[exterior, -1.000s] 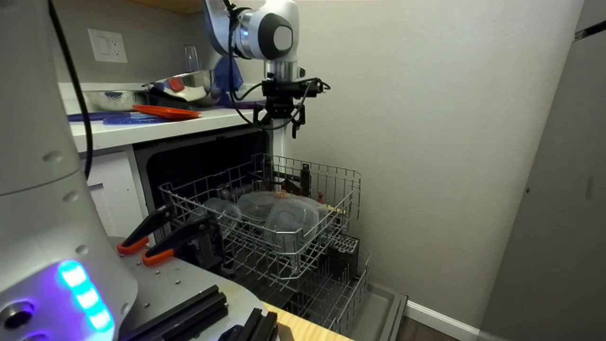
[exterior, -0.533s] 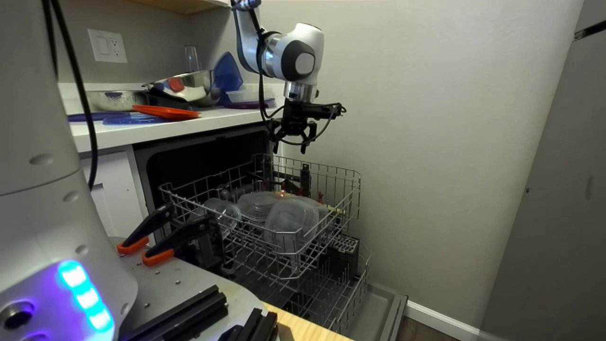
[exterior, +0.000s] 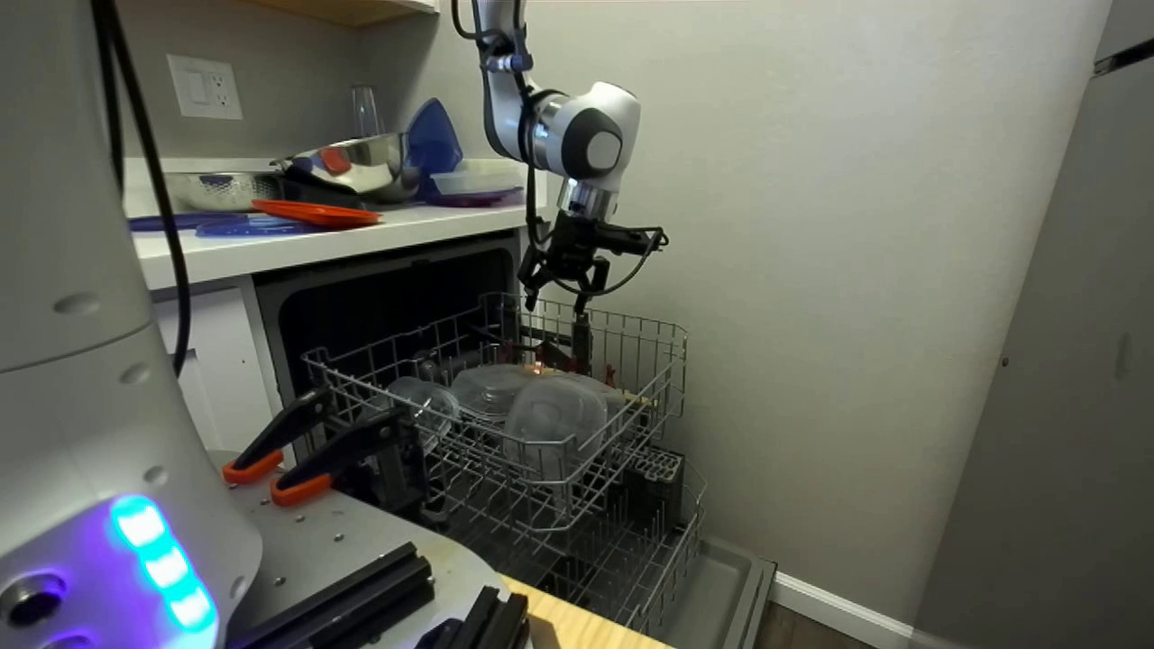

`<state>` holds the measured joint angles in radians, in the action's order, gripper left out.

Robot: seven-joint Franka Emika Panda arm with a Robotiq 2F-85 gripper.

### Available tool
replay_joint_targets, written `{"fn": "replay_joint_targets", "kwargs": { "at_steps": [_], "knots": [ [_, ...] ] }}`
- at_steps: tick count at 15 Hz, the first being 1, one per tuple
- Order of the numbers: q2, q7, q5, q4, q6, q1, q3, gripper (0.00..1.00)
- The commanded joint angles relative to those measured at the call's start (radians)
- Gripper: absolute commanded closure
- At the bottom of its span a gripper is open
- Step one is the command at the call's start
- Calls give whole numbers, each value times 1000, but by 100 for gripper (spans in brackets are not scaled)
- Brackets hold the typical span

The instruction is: Put the bowl on the counter

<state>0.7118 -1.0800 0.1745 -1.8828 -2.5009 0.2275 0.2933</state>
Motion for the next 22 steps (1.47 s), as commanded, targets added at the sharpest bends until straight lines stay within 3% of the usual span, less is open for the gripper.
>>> {"fn": "replay_joint_targets", "kwargs": {
  "at_steps": [1, 8, 17, 22],
  "knots": [
    [9, -7, 12, 17, 21, -11, -11, 0],
    [21, -8, 13, 38, 41, -12, -11, 0],
    [176, -164, -36, 239, 324, -12, -65, 0],
    [276, -223, -60, 357, 425, -32, -95, 0]
  ]
}}
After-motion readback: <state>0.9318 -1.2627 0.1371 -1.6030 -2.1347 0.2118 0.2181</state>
